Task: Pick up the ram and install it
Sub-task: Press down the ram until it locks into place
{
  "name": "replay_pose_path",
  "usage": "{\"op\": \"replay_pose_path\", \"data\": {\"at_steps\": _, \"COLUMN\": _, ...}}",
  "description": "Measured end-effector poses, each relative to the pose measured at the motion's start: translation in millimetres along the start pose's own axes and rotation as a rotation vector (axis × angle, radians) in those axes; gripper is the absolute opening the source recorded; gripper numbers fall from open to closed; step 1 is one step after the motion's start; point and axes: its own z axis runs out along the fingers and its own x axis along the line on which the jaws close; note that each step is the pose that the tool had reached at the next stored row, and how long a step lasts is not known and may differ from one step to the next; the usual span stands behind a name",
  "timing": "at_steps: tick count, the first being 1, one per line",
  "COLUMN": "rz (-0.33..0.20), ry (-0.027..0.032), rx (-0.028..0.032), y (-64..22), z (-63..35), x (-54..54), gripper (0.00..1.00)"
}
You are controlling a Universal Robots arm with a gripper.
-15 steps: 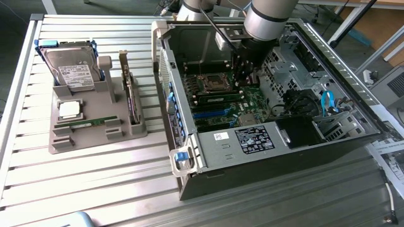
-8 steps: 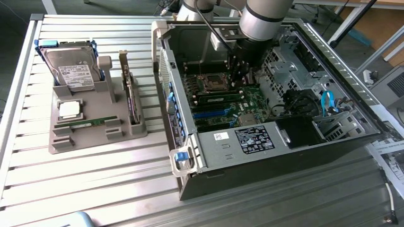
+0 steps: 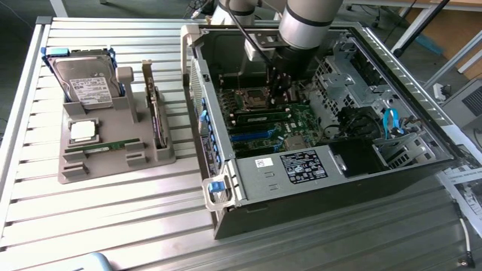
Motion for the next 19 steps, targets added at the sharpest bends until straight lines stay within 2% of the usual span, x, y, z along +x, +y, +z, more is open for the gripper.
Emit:
{"op": "replay_pose_path", "data": {"at_steps": 6, "rz": 0.000, "ry": 0.0000, "rx": 0.0001, "y": 9.5, "z": 0.2, "x": 0.1, "gripper": 0.11}}
{"op": "replay_pose_path", "data": {"at_steps": 19, "rz": 0.000, "ry": 0.0000, "rx": 0.0000, "y": 23.9, "z": 0.5, "x": 0.3, "gripper": 0.11}}
